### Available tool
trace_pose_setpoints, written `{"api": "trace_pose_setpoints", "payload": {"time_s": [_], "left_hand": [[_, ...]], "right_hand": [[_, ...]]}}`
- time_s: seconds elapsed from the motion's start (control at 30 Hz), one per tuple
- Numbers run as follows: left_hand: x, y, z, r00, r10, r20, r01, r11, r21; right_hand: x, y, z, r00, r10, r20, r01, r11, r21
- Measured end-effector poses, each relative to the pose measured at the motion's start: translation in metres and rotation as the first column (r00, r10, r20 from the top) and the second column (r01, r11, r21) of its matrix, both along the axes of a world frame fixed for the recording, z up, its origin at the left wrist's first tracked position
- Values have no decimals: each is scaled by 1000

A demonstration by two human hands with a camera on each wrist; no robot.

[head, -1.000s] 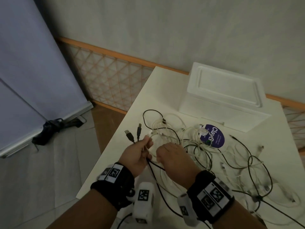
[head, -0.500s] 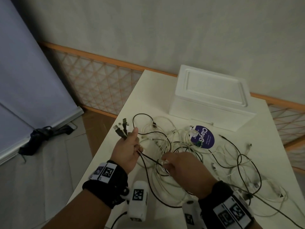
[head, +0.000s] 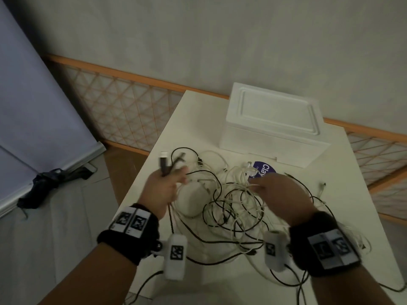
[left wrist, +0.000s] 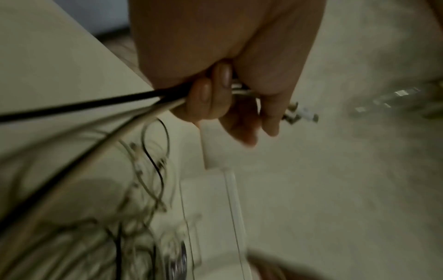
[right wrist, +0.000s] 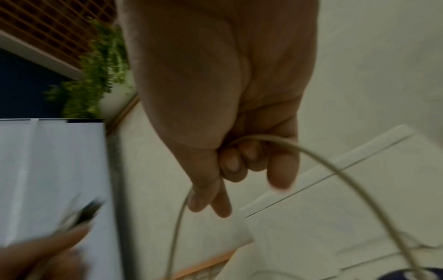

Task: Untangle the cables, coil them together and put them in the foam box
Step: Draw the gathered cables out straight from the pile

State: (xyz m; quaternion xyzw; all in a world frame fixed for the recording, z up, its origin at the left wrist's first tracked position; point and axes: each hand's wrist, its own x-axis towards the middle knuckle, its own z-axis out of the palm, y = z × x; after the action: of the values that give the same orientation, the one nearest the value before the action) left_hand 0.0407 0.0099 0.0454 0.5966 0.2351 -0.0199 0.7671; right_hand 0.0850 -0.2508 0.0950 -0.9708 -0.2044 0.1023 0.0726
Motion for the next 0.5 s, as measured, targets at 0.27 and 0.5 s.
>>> {"api": "trace_pose_setpoints", "payload": {"time_s": [0.27,0.5], "left_hand": [[0,-57,19,837,-547,-32,480,703,525],[8,3,-13,987,-32,-156,80,947,310]], "right_hand": [[-13,41,3,993,114,-31,-115,993,-7],[-7,-42,25,962,-271,-25,264,906,331]]}}
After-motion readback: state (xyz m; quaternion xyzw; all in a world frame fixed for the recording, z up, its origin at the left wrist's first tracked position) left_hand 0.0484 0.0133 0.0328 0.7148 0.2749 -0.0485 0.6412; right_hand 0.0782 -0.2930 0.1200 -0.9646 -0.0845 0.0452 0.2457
